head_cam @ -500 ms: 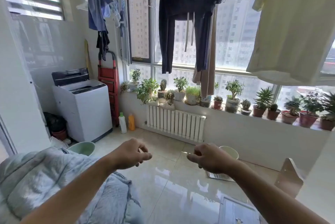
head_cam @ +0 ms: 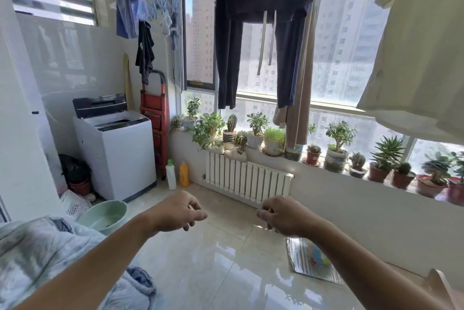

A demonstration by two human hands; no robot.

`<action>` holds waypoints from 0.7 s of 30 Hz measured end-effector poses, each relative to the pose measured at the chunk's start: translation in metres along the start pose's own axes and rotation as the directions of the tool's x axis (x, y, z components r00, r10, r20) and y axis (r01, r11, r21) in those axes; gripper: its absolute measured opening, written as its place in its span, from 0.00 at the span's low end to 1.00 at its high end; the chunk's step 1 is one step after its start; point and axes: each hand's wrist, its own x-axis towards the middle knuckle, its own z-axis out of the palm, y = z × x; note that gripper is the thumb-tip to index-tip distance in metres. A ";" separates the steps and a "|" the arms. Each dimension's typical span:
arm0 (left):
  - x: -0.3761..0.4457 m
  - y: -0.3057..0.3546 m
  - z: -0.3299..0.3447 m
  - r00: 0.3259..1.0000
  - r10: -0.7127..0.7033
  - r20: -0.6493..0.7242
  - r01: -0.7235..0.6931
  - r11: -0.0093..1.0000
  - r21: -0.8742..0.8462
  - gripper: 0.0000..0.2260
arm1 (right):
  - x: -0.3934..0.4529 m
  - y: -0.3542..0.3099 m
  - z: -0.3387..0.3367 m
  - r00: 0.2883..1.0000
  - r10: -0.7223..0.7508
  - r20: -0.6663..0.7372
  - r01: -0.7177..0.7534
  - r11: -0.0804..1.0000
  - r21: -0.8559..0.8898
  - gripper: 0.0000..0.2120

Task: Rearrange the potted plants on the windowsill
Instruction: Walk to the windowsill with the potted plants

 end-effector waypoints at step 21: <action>0.213 -0.053 -0.052 0.984 -0.172 -0.052 0.166 0.981 -0.103 0.12 | 0.268 0.006 -0.013 0.979 -0.154 0.135 0.160 0.987 -0.032 0.18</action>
